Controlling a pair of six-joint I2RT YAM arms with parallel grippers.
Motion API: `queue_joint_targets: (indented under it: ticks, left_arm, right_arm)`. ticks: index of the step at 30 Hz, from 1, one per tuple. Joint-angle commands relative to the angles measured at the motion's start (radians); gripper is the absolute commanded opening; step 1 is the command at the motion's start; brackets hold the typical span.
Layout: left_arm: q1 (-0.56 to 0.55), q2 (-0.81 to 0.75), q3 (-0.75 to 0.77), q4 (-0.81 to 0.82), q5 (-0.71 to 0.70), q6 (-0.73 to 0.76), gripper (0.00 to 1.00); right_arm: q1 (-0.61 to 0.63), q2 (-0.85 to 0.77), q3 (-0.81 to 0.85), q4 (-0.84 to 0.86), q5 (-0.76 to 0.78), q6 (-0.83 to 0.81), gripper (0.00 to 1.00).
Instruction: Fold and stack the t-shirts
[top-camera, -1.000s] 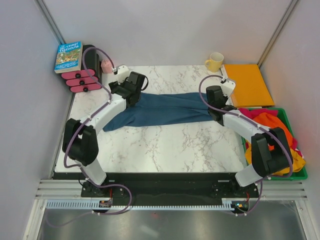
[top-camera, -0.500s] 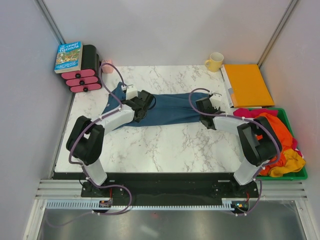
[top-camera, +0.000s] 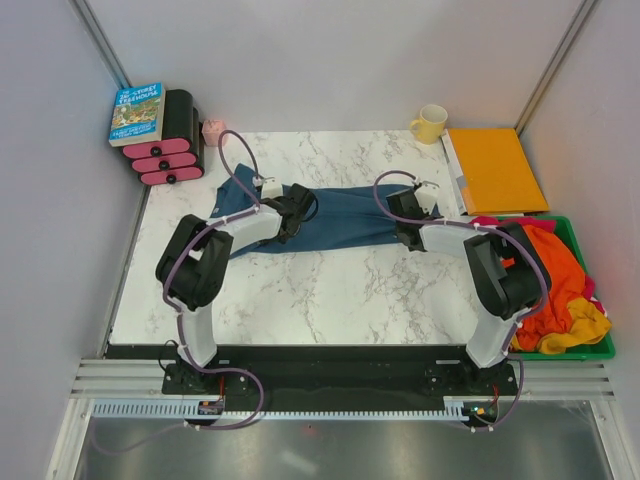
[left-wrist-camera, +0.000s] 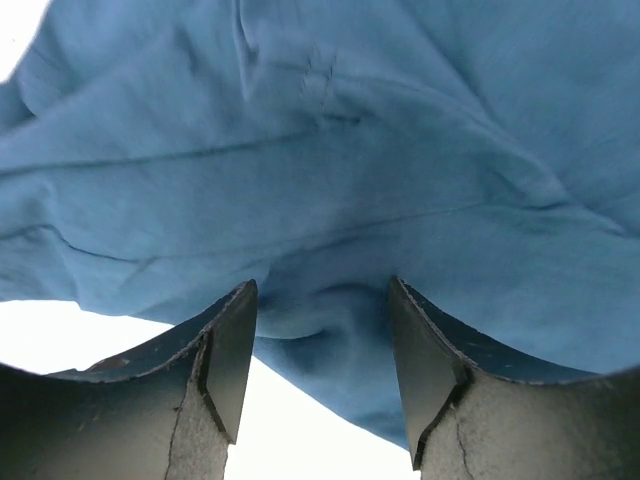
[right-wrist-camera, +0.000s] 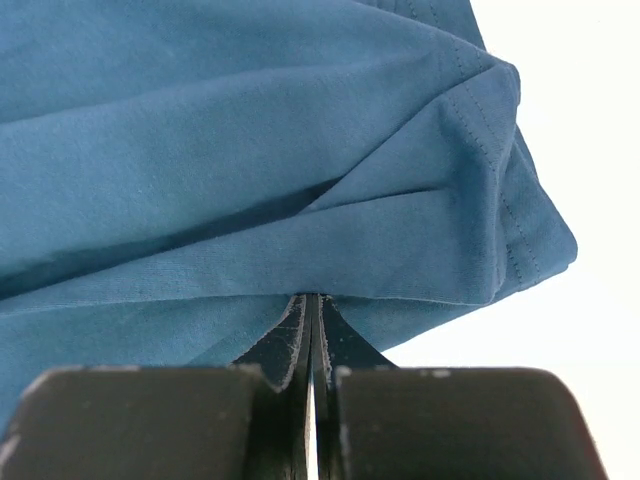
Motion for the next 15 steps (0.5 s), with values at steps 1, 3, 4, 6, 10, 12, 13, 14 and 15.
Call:
queue_joint_targets:
  ticks: [1,3,4,6,10,12,13,14,15]
  left_arm:
    - [0.004,-0.018,-0.027,-0.036,0.024,-0.099,0.61]
    - [0.004,-0.037,-0.062,-0.06,0.039,-0.123,0.6]
    - [0.004,-0.046,-0.076,-0.071,0.044,-0.147,0.6]
    - [0.001,-0.084,-0.131,-0.086,0.054,-0.168,0.59]
    - [-0.015,-0.164,-0.234,-0.114,0.056,-0.23,0.59]
    - [-0.024,-0.199,-0.277,-0.132,0.061,-0.249,0.59]
    - [-0.027,-0.233,-0.289,-0.144,0.062,-0.269,0.59]
    - [-0.031,-0.25,-0.3,-0.17,0.059,-0.281,0.59]
    - [-0.041,-0.265,-0.323,-0.184,0.056,-0.292,0.59]
  right_arm:
    - [-0.004,-0.013,-0.074,-0.031,-0.073,0.05,0.0]
    - [-0.004,-0.032,-0.103,-0.043,-0.087,0.058,0.0]
    - [-0.004,-0.054,-0.113,-0.049,-0.094,0.061,0.0]
    - [-0.004,-0.084,-0.154,-0.052,-0.119,0.072,0.0]
    - [0.005,-0.179,-0.223,-0.057,-0.151,0.087,0.0]
    - [0.013,-0.208,-0.26,-0.071,-0.156,0.093,0.0]
    - [0.027,-0.237,-0.269,-0.077,-0.156,0.096,0.0]
    - [0.031,-0.251,-0.291,-0.085,-0.156,0.101,0.0]
    - [0.039,-0.277,-0.301,-0.097,-0.157,0.104,0.0]
